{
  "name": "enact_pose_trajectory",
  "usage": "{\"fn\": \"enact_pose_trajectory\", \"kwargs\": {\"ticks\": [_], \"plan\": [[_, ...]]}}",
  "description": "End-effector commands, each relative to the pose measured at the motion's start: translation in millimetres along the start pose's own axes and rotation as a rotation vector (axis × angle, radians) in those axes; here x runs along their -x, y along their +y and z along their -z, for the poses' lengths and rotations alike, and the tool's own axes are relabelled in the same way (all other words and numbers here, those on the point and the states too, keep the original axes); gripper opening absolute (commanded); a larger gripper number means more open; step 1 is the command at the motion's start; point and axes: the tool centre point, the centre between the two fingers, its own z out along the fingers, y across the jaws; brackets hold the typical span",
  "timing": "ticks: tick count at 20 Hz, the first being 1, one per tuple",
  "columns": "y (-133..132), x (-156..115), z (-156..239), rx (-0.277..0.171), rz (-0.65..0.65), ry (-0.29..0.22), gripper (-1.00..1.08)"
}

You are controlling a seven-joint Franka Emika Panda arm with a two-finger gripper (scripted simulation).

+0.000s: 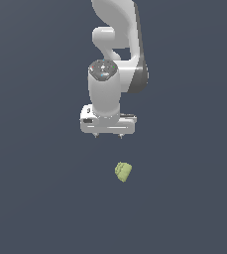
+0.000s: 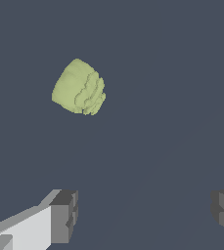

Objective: Pick up the object and move it to a goal position.

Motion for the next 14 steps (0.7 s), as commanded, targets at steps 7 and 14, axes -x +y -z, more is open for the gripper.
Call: {"fn": "enact_pose_trajectory", "kwargs": {"ticks": [7,14], "plan": [[-15.8,3.2,-3.8,0.011,0.041,-0.015,1.00],[-24.9,7.0,-5.5,0.018,0.074,-0.025,1.00]]}}
